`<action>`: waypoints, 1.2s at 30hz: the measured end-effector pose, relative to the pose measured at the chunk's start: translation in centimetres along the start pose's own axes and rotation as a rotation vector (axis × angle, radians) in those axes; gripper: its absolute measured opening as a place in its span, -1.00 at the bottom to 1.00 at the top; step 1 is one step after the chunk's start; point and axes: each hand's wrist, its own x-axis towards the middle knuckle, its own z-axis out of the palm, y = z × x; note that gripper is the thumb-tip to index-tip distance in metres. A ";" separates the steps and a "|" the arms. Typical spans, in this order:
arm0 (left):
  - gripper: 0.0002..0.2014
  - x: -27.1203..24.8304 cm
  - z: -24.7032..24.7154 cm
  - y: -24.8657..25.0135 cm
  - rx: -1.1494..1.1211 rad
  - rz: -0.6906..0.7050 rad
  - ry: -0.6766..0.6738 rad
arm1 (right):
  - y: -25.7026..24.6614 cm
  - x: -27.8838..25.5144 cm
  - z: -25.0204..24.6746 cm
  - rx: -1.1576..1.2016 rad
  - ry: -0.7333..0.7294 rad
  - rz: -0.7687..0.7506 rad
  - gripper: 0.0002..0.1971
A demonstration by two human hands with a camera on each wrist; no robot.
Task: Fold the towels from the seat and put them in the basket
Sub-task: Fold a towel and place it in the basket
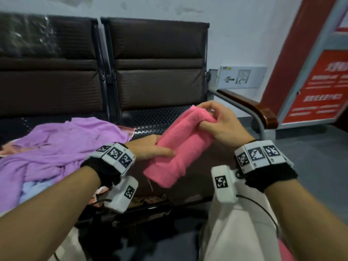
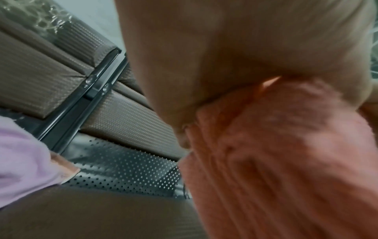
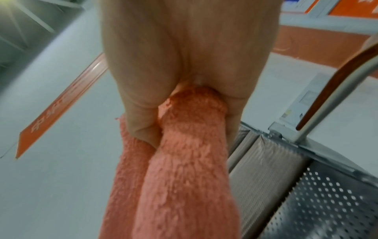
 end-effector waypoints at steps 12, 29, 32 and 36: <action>-0.57 5.3 9.2 15.3 0.350 0.146 -0.203 | 4.6 -9.2 -14.7 0.229 0.527 0.171 -0.78; -0.66 15.9 41.9 1.9 0.688 0.082 -0.612 | 27.3 -35.6 -20.3 0.000 0.524 0.964 -0.68; -0.67 16.1 45.0 -0.8 0.726 0.047 -0.780 | 29.6 -37.0 -19.6 -0.075 0.367 1.070 -0.73; -0.61 15.8 48.1 -3.6 0.765 -0.013 -0.962 | 32.3 -37.4 -18.4 -0.272 0.085 1.133 -0.84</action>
